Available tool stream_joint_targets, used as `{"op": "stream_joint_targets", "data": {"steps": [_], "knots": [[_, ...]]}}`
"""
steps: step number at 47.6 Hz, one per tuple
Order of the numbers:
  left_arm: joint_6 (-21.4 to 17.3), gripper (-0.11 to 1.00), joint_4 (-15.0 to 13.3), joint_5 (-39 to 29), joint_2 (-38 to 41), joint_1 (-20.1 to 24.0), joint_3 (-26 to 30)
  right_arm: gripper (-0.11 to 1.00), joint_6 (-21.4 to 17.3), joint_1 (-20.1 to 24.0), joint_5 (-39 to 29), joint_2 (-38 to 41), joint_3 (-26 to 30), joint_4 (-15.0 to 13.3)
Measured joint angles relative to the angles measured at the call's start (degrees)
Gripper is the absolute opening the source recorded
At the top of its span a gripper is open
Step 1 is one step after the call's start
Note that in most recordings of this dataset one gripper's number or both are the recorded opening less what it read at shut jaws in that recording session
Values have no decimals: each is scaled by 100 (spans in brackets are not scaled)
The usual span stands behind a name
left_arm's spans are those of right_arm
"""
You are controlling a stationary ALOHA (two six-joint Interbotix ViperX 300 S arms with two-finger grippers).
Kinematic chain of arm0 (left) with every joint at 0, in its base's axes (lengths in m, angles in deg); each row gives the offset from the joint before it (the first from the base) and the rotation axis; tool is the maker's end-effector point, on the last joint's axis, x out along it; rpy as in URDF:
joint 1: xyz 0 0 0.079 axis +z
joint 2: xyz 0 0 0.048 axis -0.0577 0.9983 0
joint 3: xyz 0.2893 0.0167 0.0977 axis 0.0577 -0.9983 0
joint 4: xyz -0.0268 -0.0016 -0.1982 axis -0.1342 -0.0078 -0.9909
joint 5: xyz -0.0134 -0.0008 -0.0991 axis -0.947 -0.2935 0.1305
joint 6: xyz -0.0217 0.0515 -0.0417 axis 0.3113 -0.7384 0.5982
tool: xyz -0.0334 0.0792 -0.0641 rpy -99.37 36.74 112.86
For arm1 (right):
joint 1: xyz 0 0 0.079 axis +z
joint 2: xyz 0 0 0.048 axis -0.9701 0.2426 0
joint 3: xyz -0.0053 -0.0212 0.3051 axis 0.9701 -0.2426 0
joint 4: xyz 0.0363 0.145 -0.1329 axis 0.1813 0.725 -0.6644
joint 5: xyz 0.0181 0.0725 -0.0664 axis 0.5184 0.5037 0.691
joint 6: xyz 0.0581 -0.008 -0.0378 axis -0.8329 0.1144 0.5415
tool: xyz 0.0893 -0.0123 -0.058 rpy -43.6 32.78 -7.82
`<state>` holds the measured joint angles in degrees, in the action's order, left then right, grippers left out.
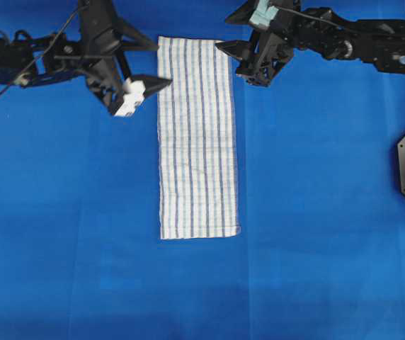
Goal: Fold the blue towel.
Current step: 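Move both grippers to the strip's top corners and pinch them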
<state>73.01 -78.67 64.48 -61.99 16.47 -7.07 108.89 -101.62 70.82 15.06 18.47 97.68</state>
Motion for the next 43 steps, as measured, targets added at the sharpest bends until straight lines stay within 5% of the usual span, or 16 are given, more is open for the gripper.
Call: {"op": "stream_joint_targets", "data": {"steps": [18,43], "knots": [[-132,88,0,457,1046,659,343,92,0,-246,422,826,88,9],[-132,88,-9,949,2065,932,519,92,-35,-272,562,1652,352,9]]}}
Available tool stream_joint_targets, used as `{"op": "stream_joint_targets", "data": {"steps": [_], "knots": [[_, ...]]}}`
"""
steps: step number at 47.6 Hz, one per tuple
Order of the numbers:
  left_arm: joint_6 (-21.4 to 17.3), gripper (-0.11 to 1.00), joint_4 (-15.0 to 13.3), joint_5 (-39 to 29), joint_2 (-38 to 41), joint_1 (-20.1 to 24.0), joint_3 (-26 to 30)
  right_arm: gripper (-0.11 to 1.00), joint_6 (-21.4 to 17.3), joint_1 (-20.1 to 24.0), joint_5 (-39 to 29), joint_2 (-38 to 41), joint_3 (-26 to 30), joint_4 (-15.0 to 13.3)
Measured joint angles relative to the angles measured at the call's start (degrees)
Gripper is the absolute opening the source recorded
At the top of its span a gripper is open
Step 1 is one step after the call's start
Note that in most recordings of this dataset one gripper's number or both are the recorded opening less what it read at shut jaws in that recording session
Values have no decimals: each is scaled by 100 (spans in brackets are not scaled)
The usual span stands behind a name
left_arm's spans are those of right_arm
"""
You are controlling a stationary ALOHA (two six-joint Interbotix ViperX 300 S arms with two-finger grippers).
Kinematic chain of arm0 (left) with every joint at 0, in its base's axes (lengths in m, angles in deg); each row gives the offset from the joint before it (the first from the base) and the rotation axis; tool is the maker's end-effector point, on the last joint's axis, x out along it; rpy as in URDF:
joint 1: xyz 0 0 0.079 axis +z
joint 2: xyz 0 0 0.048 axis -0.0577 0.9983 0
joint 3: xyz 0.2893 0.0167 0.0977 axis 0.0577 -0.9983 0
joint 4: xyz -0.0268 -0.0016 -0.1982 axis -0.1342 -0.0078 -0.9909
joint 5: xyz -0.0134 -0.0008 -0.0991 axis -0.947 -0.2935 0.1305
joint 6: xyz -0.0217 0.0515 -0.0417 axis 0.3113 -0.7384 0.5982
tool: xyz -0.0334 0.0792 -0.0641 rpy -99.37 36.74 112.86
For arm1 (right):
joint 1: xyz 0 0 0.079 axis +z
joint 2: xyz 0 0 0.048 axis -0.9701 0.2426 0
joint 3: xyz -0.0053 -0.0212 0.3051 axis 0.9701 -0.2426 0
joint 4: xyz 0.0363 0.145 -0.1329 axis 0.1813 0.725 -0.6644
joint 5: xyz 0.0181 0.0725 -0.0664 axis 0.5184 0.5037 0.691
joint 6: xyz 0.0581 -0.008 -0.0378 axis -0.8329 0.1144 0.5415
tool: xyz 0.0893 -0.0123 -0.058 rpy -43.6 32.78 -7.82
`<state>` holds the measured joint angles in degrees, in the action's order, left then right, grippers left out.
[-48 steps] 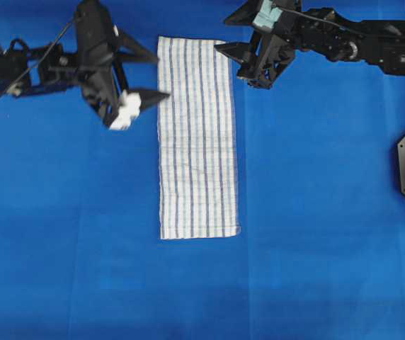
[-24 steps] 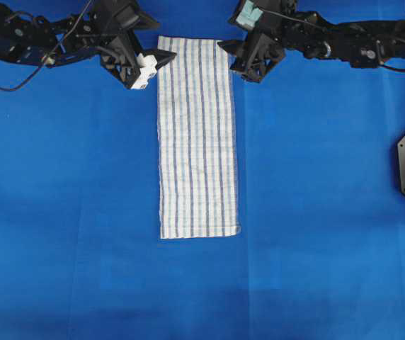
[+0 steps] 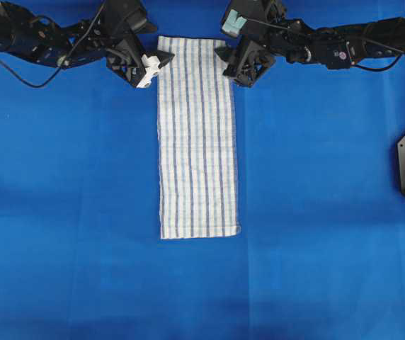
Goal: Fold the blue towel.
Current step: 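Move both grippers to the strip's top corners and pinch them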
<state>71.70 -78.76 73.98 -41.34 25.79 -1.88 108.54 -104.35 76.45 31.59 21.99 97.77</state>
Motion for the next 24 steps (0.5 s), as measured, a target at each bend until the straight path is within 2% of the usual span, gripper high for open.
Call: {"op": "stream_joint_targets", "data": {"steps": [10,15,20,24], "knots": [[0,84,9,18,26,0,26,92,-35,9,9,26,18,26],[-9,77,0,18,26,0,26,91,-35,18,9,44,9,44],[-9,58,9,18,26,18,26,83,-44,44,26,70,9,44],[-9,35,9,9,35,9,26,62,-35,79,53,70,18,44]]}}
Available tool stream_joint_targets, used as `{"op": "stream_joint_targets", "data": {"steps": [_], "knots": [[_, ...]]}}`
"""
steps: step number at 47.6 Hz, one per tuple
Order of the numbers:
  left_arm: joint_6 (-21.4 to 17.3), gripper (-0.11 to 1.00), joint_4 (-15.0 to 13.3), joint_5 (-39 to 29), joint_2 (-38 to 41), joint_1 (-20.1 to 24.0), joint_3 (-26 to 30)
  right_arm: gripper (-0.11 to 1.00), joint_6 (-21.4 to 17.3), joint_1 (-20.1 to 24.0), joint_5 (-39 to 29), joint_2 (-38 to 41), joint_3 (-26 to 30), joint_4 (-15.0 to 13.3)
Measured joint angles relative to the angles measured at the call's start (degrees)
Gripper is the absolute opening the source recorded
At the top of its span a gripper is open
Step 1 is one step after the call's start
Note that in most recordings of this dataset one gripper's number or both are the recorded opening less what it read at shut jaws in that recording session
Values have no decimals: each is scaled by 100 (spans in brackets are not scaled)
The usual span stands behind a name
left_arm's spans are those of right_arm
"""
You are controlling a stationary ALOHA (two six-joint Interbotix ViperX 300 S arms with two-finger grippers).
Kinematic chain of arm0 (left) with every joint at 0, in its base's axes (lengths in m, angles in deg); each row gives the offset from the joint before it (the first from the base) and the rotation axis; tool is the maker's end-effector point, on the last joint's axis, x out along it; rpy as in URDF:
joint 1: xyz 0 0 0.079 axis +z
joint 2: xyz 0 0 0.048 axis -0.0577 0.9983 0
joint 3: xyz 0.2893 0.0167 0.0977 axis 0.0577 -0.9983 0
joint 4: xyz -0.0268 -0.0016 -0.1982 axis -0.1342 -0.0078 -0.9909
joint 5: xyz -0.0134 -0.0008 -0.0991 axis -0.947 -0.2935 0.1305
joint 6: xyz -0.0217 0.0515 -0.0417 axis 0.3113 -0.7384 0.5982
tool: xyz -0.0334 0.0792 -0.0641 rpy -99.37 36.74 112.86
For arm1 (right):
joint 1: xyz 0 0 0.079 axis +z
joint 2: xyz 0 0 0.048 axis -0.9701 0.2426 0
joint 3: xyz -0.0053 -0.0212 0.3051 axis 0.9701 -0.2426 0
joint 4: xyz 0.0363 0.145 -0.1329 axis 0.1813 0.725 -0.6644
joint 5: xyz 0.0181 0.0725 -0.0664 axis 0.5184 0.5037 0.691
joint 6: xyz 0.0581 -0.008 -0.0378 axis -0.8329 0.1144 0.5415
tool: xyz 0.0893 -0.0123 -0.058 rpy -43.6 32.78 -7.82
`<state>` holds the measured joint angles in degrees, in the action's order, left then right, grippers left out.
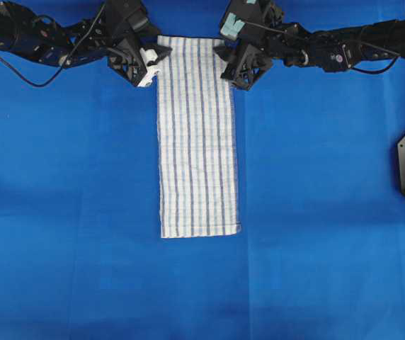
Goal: Fold the blue towel.
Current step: 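Move both grippers to the strip's top corners and pinch them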
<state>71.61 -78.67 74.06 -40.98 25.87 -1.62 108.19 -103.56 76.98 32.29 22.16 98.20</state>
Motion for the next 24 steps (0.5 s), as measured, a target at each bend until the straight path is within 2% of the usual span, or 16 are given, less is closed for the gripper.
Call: {"op": "stream_joint_targets", "data": {"steps": [4,6,8,24], "knots": [[-44,14,0,-9,-9,-44,9,38,9,26,-9,9,0,0],[-79,6,9,-9,-9,-70,9,31,9,35,-9,9,-9,0],[-132,2,9,-9,-9,-88,18,30,9,26,-18,9,0,0],[-281,3,9,-26,0,-105,53,30,9,26,-44,9,0,0]]}}
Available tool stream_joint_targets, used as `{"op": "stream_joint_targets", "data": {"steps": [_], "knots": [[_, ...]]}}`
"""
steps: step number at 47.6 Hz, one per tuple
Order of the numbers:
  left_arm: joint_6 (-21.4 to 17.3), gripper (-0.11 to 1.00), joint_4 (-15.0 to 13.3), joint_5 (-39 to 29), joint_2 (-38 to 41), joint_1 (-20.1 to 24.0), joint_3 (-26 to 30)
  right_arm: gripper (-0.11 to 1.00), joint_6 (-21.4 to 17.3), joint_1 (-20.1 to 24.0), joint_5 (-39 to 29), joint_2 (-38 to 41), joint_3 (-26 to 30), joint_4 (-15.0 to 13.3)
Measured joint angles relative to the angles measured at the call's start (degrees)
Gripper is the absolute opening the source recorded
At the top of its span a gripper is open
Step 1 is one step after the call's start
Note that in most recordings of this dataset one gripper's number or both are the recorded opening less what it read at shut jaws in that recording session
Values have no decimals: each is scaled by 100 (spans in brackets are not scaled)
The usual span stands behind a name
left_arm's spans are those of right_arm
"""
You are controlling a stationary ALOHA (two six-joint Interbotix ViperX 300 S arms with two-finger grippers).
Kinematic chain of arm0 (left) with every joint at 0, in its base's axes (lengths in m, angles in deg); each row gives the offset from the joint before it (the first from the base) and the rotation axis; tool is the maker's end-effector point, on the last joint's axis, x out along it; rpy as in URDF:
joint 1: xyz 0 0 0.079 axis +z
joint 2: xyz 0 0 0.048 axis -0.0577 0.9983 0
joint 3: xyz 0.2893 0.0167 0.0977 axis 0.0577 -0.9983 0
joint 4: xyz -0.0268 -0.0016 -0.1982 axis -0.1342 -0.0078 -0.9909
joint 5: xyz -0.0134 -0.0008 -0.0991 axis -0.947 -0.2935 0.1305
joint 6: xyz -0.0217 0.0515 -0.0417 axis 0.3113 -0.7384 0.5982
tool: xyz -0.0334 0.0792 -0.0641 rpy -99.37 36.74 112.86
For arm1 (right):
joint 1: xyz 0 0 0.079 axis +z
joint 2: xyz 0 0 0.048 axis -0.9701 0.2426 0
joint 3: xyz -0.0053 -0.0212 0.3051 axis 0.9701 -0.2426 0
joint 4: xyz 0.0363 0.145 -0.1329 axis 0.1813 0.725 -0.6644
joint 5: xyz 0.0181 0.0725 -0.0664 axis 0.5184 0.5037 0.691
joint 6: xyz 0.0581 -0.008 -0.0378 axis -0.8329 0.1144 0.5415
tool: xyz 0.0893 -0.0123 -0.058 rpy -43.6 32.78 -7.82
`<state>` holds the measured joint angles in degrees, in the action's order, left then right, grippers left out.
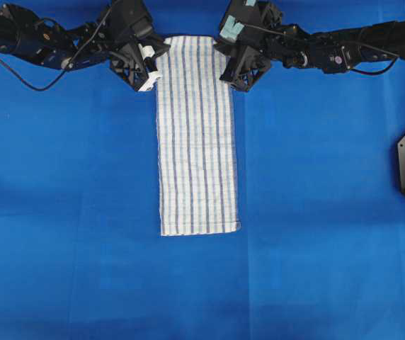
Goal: Fold the blue towel.
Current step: 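Move both grippers to the strip's top corners and pinch them, then fold the top end down over the bottom half with both grippers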
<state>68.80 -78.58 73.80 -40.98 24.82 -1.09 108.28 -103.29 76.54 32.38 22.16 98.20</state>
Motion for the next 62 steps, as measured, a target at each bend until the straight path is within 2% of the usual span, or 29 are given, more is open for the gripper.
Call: {"op": "stream_joint_targets", "data": {"steps": [7,22,36,52,62], "knots": [[-79,3,0,-88,-53,-18,0,30,18,0,-35,-70,0,9],[-290,3,0,-299,-642,-114,0,30,9,-18,-123,-765,-211,0],[-299,3,0,-325,-738,-211,-114,30,-18,35,-141,-870,-308,9],[-220,3,-9,-334,-1389,-1107,-527,30,-237,817,-141,-1714,-984,246],[105,3,-18,-334,-1617,-1828,-703,30,-378,1556,-35,-2171,-1371,519]]}}
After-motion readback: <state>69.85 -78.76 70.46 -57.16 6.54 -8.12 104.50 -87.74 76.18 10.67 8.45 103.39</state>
